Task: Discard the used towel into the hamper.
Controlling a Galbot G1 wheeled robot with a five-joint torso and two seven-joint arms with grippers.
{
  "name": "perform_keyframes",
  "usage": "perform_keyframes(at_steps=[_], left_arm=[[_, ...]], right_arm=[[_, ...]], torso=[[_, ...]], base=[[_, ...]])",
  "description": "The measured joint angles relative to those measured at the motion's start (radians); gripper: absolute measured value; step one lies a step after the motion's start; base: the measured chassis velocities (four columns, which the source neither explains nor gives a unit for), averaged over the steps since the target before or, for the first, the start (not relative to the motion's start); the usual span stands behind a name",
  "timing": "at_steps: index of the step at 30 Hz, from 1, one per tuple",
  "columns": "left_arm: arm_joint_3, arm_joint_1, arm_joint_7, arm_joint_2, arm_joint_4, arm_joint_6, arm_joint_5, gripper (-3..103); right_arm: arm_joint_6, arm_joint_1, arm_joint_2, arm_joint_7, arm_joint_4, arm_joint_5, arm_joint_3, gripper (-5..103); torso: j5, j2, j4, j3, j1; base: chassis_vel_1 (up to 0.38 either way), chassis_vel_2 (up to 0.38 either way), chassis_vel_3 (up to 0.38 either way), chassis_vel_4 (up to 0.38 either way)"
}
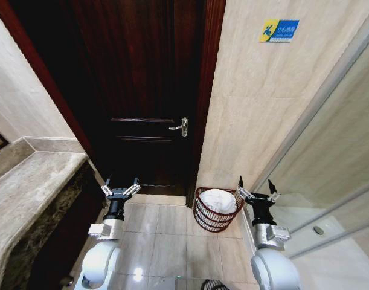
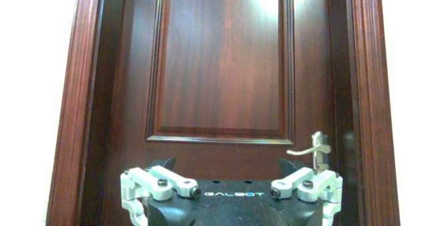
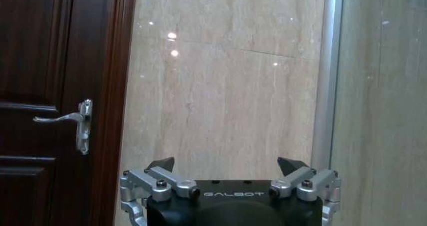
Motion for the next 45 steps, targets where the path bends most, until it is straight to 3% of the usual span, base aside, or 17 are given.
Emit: perform_keyframes(at_steps=[45], left_arm=[[-0.015, -0.005, -0.003, 0.010, 0.030, -0.023, -0.035, 100]], right_arm=[[0.002, 0.010, -0.008, 0.007, -0.030, -0.031, -0.028, 100]], torso=[[-0.0001, -0.011, 0.0001, -0.006, -0.005]], base=[[0.108, -0.110, -0.108, 0.107]])
